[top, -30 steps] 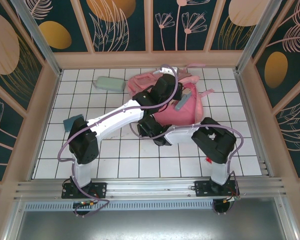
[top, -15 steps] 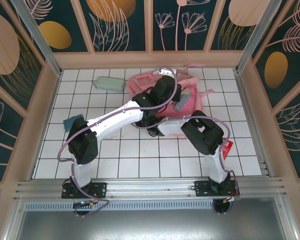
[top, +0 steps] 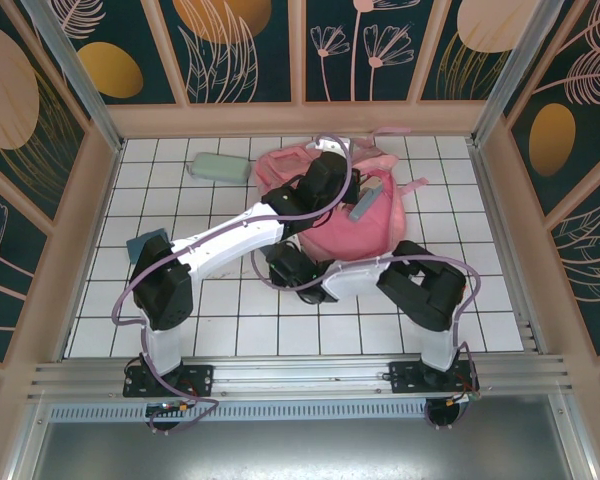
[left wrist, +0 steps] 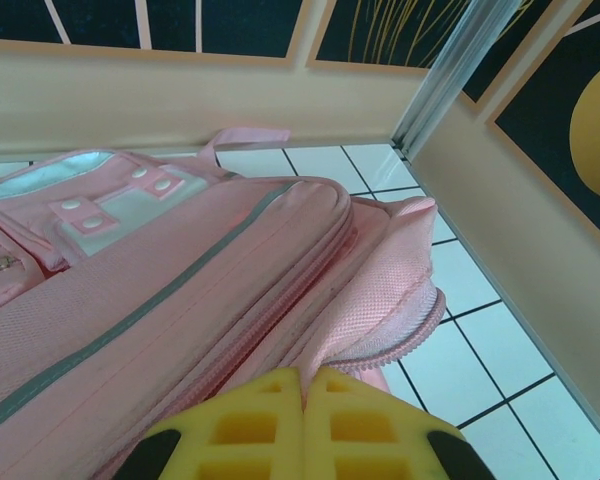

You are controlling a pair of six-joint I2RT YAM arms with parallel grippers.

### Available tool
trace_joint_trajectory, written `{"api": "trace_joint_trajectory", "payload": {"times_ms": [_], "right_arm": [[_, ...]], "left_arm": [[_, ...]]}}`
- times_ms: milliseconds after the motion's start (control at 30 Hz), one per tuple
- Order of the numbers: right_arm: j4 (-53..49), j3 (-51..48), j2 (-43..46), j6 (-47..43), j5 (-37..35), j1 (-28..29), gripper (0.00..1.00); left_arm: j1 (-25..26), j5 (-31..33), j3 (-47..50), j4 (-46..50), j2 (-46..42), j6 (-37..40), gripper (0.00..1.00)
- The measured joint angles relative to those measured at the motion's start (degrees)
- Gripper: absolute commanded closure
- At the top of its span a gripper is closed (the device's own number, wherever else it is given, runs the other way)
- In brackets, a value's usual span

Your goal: Pack the student bag

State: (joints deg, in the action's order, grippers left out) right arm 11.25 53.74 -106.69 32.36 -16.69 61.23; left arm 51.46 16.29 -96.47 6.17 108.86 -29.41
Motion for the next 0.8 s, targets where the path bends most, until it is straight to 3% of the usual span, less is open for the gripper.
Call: {"api": "trace_joint_trajectory", "payload": {"times_ms": [133, 300, 400, 500, 600, 733, 800], "right_arm": [[-1.4, -4.9, 4.6, 3.5, -1.0, 4.0, 0.87], [-5.7, -7.4, 9.0, 4.8, -2.2, 8.4, 0.76], [-7.3, -7.4, 11.6, 3.2, -3.2, 8.9, 0.61], [-7.9, -7.4, 14.7, 0.0, -4.1, 8.3, 0.36], [-7.8, -7.4, 16.1, -4.2, -3.1, 6.4, 0.21], [-7.9, -7.4, 15.6, -9.5, 0.8, 2.1, 0.01], [-7.8, -7.4, 14.8, -11.8, 2.7, 0.3, 0.01]], "left_arm": [[0.0, 0.0, 1.2, -0.5, -0.7, 0.0, 1.00], [-0.1, 0.1, 3.3, -1.4, -1.9, 0.0, 1.00], [-0.2, 0.3, 4.1, -1.7, -2.3, 0.0, 1.00], [-0.5, 0.3, 5.0, -2.1, -3.0, 0.0, 1.00], [-1.0, 0.5, 6.0, -2.5, -3.8, 0.0, 1.00], [-1.6, 0.7, 6.4, -2.5, -4.3, 0.0, 1.00], [-1.7, 0.7, 6.4, -2.5, -4.4, 0.0, 1.00]]}}
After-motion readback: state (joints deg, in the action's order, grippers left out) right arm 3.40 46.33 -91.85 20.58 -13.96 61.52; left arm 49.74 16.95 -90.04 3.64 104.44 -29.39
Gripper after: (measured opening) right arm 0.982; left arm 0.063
